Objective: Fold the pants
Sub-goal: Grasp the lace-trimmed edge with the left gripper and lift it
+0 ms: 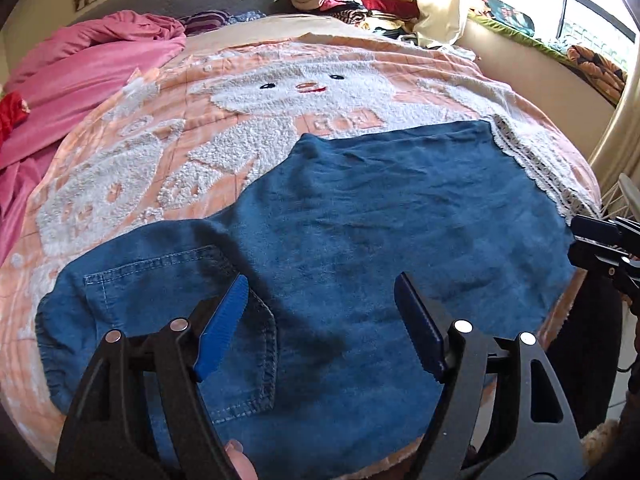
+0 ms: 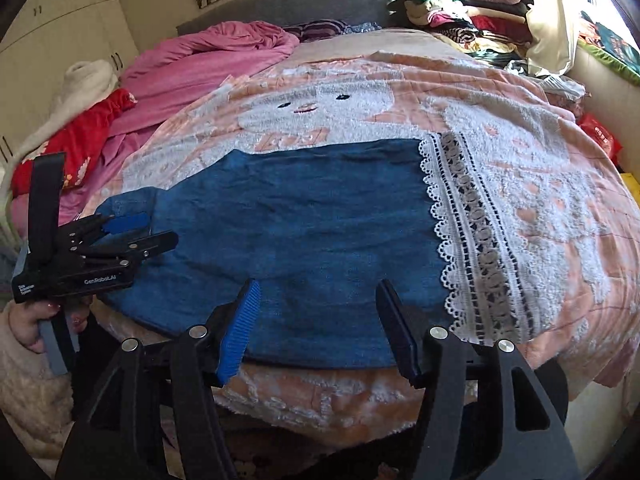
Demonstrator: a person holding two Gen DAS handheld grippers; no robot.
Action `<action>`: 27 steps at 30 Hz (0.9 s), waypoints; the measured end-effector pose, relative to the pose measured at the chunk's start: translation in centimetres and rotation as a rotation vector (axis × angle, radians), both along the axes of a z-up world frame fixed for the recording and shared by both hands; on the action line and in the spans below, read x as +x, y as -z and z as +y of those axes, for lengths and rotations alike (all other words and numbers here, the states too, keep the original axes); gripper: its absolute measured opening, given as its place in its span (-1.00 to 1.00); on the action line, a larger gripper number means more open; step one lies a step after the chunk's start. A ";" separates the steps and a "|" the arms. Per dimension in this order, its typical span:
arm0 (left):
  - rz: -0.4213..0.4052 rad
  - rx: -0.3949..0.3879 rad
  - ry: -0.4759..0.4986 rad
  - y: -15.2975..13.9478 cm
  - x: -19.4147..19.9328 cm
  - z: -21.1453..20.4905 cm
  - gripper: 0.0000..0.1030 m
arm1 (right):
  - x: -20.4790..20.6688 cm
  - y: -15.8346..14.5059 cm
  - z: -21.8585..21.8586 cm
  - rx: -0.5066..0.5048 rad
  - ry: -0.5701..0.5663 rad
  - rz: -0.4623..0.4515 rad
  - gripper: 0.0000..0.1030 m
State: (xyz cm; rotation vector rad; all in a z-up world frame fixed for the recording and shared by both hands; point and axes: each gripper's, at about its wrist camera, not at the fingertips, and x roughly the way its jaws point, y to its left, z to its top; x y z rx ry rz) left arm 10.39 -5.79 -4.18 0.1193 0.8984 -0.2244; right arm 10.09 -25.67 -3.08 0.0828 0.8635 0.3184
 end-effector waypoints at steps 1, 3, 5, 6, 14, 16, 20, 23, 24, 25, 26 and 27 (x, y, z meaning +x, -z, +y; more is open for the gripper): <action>0.009 0.010 -0.003 0.4 0.5 0.2 0.33 | 0.2 0.4 0.0 0.001 0.003 0.012 0.14; 0.030 0.023 -0.023 1.3 1.4 1.0 0.37 | 0.8 1.2 -0.1 -0.009 0.027 0.044 0.14; 0.064 0.009 -0.039 2.0 2.2 2.1 0.37 | 1.3 2.0 -0.5 -0.017 0.053 0.072 0.14; 0.080 -0.021 -0.039 2.3 2.6 2.6 0.37 | 1.5 2.4 -0.8 -0.016 0.069 0.087 0.14; 0.082 -0.102 -0.048 1.7 2.5 3.5 0.40 | 0.2 1.9 -3.7 0.115 0.107 0.056 0.14; 0.062 -0.121 -0.046 0.5 1.9 3.6 0.40 | -1.0 0.7 -4.8 0.126 0.126 0.016 0.15; 0.010 -0.137 -0.036 -2.5 1.1 3.6 0.40 | -3.3 -1.2 -7.3 0.128 0.200 -0.035 0.42; -0.022 -0.174 0.000 -4.5 0.9 3.2 0.40 | -4.3 -1.7 -8.8 0.128 0.231 -0.043 0.42; -0.035 -0.179 0.015 -5.3 1.0 3.0 0.40 | -4.6 -1.8 -9.2 0.125 0.244 -0.049 0.42; -0.047 -0.179 0.025 -5.9 1.1 2.7 0.41 | -4.9 -1.8 -9.6 0.124 0.262 -0.052 0.42; -0.057 -0.181 0.040 -6.6 1.3 2.3 0.41 | -5.1 -1.7 -9.9 0.130 0.270 -0.051 0.42; -0.064 -0.187 0.058 -7.2 1.4 1.9 0.41 | -5.3 -1.6 -10.1 0.139 0.275 -0.050 0.42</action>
